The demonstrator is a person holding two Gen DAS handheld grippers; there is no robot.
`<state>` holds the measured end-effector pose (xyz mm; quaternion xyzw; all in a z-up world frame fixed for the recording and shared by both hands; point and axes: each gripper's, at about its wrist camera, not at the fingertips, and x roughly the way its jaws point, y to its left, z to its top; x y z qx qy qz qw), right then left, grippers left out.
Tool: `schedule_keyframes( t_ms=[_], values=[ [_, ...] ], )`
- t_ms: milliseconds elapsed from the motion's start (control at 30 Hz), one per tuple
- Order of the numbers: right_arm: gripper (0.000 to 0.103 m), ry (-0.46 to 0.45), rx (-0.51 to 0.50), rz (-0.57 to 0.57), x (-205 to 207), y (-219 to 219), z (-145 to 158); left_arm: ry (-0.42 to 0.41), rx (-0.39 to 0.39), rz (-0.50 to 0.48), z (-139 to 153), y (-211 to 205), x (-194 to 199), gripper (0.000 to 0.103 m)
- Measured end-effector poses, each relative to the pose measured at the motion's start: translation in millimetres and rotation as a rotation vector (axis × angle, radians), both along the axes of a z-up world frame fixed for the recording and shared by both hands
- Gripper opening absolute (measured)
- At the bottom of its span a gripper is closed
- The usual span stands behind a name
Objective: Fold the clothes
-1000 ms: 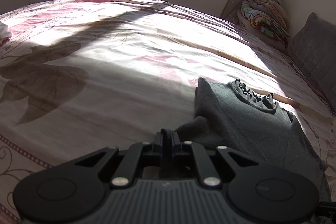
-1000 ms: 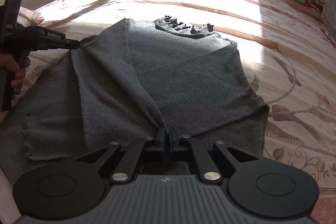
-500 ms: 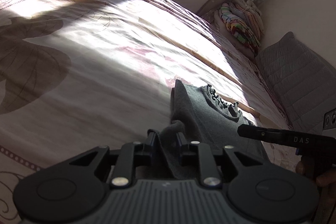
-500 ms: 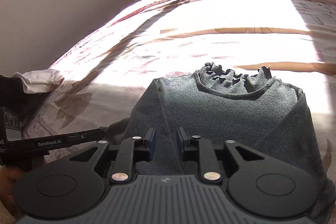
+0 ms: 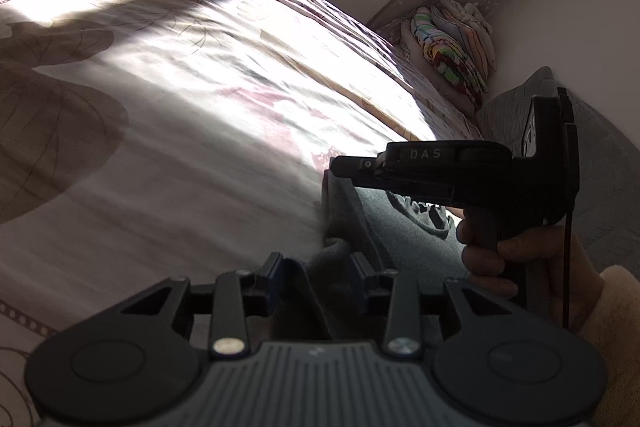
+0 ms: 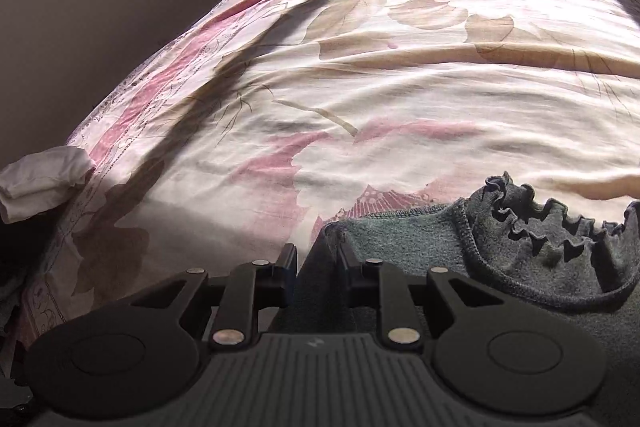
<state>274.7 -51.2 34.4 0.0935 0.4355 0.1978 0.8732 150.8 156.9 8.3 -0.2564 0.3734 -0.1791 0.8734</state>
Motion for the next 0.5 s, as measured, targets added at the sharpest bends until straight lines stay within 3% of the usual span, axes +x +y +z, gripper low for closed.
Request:
schedule_keyframes(
  t_ms=[67,100,133,167,333,433,500],
  values=[
    [0.024,-0.018,-0.025,0.002,1,5,-2,0.006,0.018,0.005,-1,-3,0,0.031],
    [0.024,-0.030,-0.037,0.009,1,7,-2,0.007,0.032,0.011,-1,-4,-1,0.009],
    [0.017,-0.036,-0.047,0.019,1,9,-3,0.006,0.051,0.028,0,-5,-2,0.002],
    [0.004,-0.045,-0.060,0.030,1,11,-3,0.002,0.065,0.045,2,-6,-4,0.002],
    [0.003,-0.181,-0.088,-0.026,-6,8,5,-0.011,0.120,0.133,11,-9,-11,0.002],
    [0.003,-0.198,-0.105,-0.056,-2,7,1,0.047,0.168,0.163,0,-12,-8,0.002],
    [0.003,-0.193,-0.135,-0.053,0,11,-6,0.033,0.177,0.161,0,-14,-8,0.002]
  ],
)
